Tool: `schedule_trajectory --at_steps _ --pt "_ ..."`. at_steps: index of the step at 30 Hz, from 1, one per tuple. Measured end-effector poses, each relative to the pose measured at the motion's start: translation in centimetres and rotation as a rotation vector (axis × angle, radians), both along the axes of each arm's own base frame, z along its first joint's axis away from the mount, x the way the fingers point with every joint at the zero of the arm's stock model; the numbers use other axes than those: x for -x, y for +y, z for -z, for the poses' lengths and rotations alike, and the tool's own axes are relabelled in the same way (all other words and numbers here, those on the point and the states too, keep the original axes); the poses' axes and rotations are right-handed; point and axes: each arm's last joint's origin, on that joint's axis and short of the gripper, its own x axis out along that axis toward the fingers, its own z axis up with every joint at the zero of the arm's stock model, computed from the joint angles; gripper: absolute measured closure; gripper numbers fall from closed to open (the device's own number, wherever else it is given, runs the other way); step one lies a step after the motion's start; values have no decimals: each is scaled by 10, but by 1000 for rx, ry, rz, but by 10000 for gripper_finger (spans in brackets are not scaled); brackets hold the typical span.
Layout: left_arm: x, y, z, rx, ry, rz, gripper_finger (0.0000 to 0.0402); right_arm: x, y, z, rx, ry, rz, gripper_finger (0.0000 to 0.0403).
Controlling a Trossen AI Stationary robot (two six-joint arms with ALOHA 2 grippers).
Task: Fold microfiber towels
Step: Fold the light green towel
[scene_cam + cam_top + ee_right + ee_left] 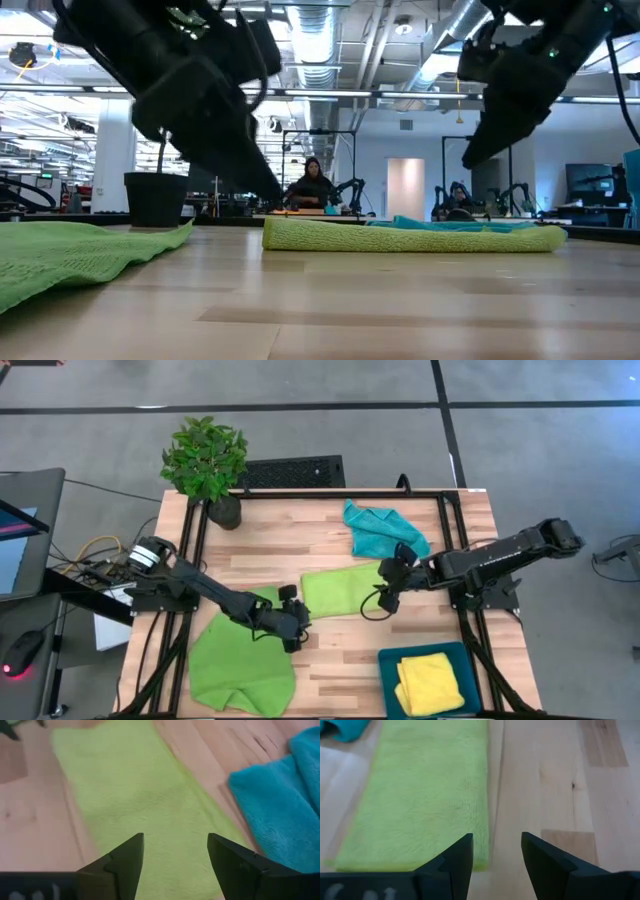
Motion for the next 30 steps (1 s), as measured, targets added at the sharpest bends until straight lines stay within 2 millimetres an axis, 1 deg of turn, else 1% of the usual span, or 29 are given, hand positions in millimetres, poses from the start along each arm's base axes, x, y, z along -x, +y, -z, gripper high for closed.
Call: schedule_trajectory --at_steps 3,10,13,17,21,23,25,29,30 --pt "-3 -1 5 -6 -11 -4 242 -1 5 -4 -7 -13 -25 159" --pt "-3 3 13 -75 12 -54 242 -2 18 -11 -30 -33 -88 159" --pt "-6 4 19 -80 11 -62 242 -1 20 -11 -28 -23 -99 159" --pt "-7 4 33 -90 54 -63 242 0 22 -10 -26 -14 -110 159" --pt "-13 3 36 -81 61 -103 245 0 23 -10 -26 -12 -112 159" --pt "-14 3 34 -48 86 -140 259 1 23 -10 -26 -11 -112 159" --pt "-15 3 32 -38 121 -161 286 1 23 -10 -25 -10 -112 159" --pt "-16 3 26 -71 212 -173 370 1 23 -10 -25 -10 -112 159" --pt "-16 3 24 -75 229 -182 385 1 23 -10 -25 -10 -112 159"
